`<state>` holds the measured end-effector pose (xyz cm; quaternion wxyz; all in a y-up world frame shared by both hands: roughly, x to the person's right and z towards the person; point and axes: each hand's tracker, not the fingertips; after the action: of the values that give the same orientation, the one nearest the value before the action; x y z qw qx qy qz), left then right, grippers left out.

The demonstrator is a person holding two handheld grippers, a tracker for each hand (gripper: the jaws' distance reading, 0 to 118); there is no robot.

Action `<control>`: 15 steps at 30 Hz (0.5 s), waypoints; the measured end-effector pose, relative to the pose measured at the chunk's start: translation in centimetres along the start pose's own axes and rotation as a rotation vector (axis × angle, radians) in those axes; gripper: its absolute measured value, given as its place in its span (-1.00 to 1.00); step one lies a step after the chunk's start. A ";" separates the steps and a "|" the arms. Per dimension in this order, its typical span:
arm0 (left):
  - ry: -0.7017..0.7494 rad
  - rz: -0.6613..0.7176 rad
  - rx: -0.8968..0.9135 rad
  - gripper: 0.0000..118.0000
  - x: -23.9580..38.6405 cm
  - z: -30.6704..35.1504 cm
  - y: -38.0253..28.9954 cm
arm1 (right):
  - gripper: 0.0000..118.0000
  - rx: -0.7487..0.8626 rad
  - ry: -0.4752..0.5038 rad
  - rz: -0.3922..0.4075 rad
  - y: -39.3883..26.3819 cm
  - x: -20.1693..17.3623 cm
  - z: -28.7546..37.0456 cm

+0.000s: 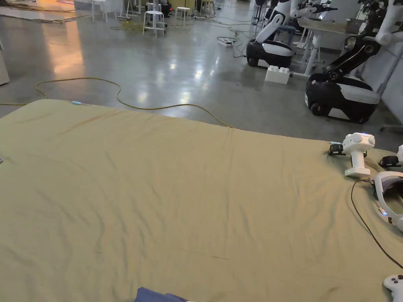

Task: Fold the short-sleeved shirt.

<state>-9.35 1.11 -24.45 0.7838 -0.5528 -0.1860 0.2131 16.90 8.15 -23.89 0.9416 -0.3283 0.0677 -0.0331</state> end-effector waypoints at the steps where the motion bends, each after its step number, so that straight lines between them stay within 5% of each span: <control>1: -0.015 0.004 0.013 -0.77 -0.2 0.3 -0.1 | -1.00 0.006 0.000 0.001 0.0 0.0 0.1; 7: -0.019 -0.040 0.231 -0.77 -0.4 6.6 0.0 | -1.00 0.105 0.003 0.038 1.3 -1.4 0.9; 15: 0.337 -0.274 0.885 -0.77 0.0 18.2 0.6 | -1.00 0.395 0.009 0.135 5.8 -6.4 3.4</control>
<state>-19.02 15.66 -19.18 0.9834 -0.1641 -0.0193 0.0745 11.20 15.47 -24.24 0.9874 -0.1320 0.0859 0.0158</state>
